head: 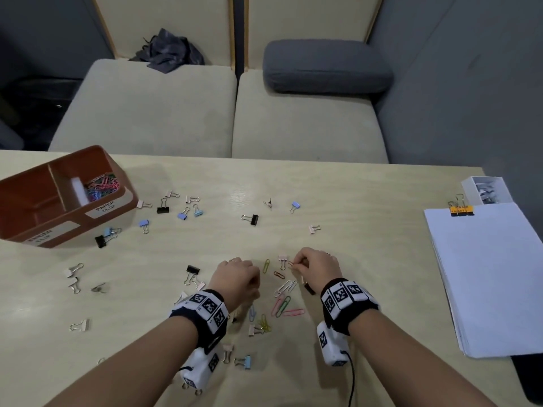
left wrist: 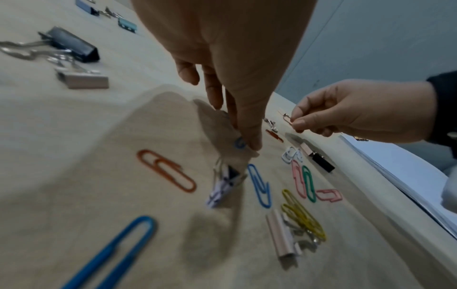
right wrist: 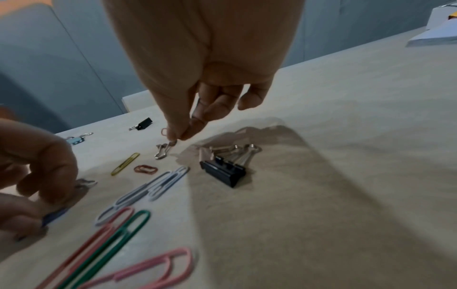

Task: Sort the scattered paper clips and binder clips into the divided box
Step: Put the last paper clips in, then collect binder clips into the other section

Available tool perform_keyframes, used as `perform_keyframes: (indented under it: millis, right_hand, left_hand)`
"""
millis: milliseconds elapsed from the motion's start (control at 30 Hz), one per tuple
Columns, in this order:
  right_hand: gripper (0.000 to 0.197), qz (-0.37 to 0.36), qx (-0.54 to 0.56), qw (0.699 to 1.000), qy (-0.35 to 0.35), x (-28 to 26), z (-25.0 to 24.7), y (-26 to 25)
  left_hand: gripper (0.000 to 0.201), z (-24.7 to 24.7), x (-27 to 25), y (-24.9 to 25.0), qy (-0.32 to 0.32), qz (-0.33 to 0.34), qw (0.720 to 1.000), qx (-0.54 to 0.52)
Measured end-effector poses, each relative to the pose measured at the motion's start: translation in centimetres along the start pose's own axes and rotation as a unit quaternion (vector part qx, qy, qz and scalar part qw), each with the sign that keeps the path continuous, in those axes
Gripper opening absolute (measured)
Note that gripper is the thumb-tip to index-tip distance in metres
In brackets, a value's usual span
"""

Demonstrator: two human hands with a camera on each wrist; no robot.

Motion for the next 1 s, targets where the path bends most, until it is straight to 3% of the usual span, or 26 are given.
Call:
perform_keyframes:
  millis: [100, 233, 400, 633, 767, 867, 1000]
  right_hand:
    - [0.003, -0.034, 0.043, 0.998, -0.023, -0.7, 0.7, -0.9]
    - [0.015, -0.075, -0.028, 0.996, -0.035, -1.3, 1.8, -2.3]
    - [0.007, -0.086, -0.102, 0.991, -0.021, -1.1, 1.9, -3.0]
    - [0.012, -0.139, -0.150, 0.978, -0.044, -0.8, 2.0, -3.7]
    - [0.008, -0.147, -0.093, 0.983, -0.068, -0.7, 1.2, -2.6]
    - [0.015, -0.187, -0.073, 0.977, -0.078, -1.1, 0.3, -2.2]
    - [0.022, -0.252, -0.144, 0.949, -0.121, -1.8, 0.8, -3.0]
  left_hand:
    - [0.026, -0.1, -0.5, -1.1, 0.007, -0.025, 1.000, 0.003]
    - [0.026, -0.1, -0.8, -1.4, 0.000, -0.033, 0.999, 0.020]
    - [0.027, 0.2, -0.7, -1.0, -0.015, -0.014, 0.999, 0.029]
    - [0.018, -1.5, 0.9, -1.4, 0.030, 0.009, 0.999, 0.010]
    - [0.017, -2.5, 2.4, -1.4, 0.038, 0.028, 0.999, 0.000]
    - [0.019, -2.4, 3.0, -1.4, 0.012, 0.032, 0.999, 0.034]
    - [0.014, -1.8, 3.1, -1.3, -0.024, 0.038, 0.997, 0.068]
Point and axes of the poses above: each hand's wrist, its own x-axis towards the middle knuckle, its own z-axis out of the palm, y = z × x, the point moved 6 cm from there along x, towards the middle knuckle, and after that the axes turned 11 degrees about y, right-handed, at the moved point
